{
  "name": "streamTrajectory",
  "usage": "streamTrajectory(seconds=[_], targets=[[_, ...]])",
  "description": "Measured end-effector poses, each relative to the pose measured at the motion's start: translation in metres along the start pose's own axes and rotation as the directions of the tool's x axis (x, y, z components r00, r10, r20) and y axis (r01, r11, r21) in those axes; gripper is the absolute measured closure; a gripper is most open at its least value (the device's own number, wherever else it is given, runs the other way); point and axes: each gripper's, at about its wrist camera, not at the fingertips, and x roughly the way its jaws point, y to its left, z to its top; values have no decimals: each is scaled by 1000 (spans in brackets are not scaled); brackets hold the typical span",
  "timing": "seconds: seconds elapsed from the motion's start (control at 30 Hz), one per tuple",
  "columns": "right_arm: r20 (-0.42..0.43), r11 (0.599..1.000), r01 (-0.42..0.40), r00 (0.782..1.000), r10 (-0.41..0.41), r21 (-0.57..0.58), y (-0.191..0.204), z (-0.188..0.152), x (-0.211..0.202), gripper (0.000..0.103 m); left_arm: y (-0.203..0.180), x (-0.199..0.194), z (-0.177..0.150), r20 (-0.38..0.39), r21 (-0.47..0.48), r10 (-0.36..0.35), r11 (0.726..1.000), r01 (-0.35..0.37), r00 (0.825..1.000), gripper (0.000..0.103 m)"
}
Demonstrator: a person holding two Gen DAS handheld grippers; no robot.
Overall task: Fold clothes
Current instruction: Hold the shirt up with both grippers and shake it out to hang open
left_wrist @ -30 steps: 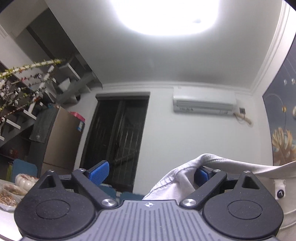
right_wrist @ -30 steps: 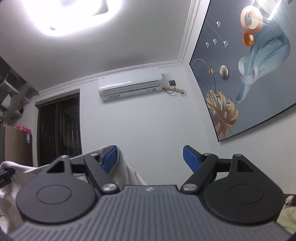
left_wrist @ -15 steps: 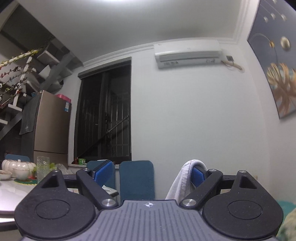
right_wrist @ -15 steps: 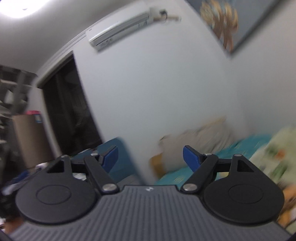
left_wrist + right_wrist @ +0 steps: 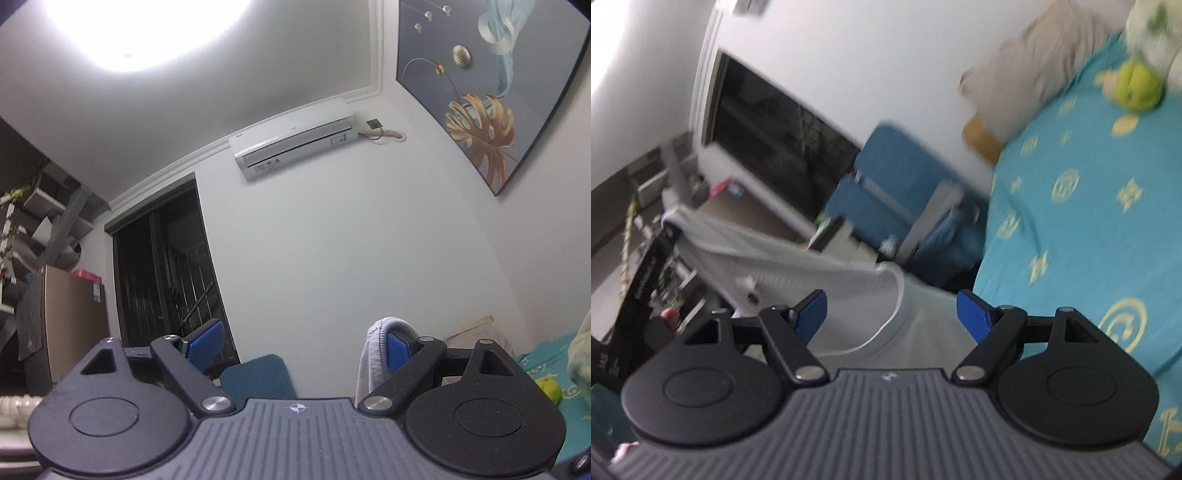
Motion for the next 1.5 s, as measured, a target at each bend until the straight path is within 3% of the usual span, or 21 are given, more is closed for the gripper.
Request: streamTrajectory(seconds=[0.13, 0.2, 0.27, 0.4, 0.47, 0.6, 0.73, 0.93, 1.03, 1.17, 1.37, 1.5], targets=[[-50, 987, 119, 991, -125, -108, 10, -4, 19, 23, 1, -11, -1, -26, -46, 48, 998, -49, 999, 13], [-50, 965, 226, 971, -234, -130, 13, -8, 31, 24, 10, -16, 2, -51, -83, 81, 993, -85, 995, 13], [-13, 934, 331, 942, -336, -137, 16, -5, 36, 24, 20, -22, 5, -79, -135, 107, 984, -118, 991, 13], [95, 911, 400, 915, -391, -101, 34, 0, 14, 24, 47, -40, 18, -111, -194, 135, 969, -154, 985, 14], [180, 888, 445, 888, -422, -113, 61, 12, -6, 24, 62, -48, 32, -93, -199, 150, 966, -166, 984, 14], [338, 862, 478, 850, -405, -170, 131, 47, -57, 24, 96, -64, 80, -53, -221, 209, 951, -215, 977, 14], [478, 830, 502, 807, -348, -243, 212, 79, -108, 24, 138, -59, 148, -62, -312, 229, 920, -237, 971, 14], [642, 748, 555, 731, -230, -365, 337, 107, -180, 24, 201, -51, 253, -69, -422, 200, 882, -210, 977, 13], [676, 723, 577, 706, -209, -379, 365, 107, -199, 24, 228, -52, 294, -58, -450, 163, 876, -171, 985, 12], [671, 715, 593, 703, -236, -370, 350, 112, -191, 23, 253, -57, 337, -20, -445, 125, 887, -121, 992, 11], [662, 702, 617, 697, -277, -355, 328, 119, -177, 23, 233, -44, 313, -30, -407, 98, 908, -102, 995, 11], [655, 693, 632, 692, -304, -346, 313, 123, -169, 23, 188, 1, 243, -119, -388, 66, 915, -108, 991, 11]])
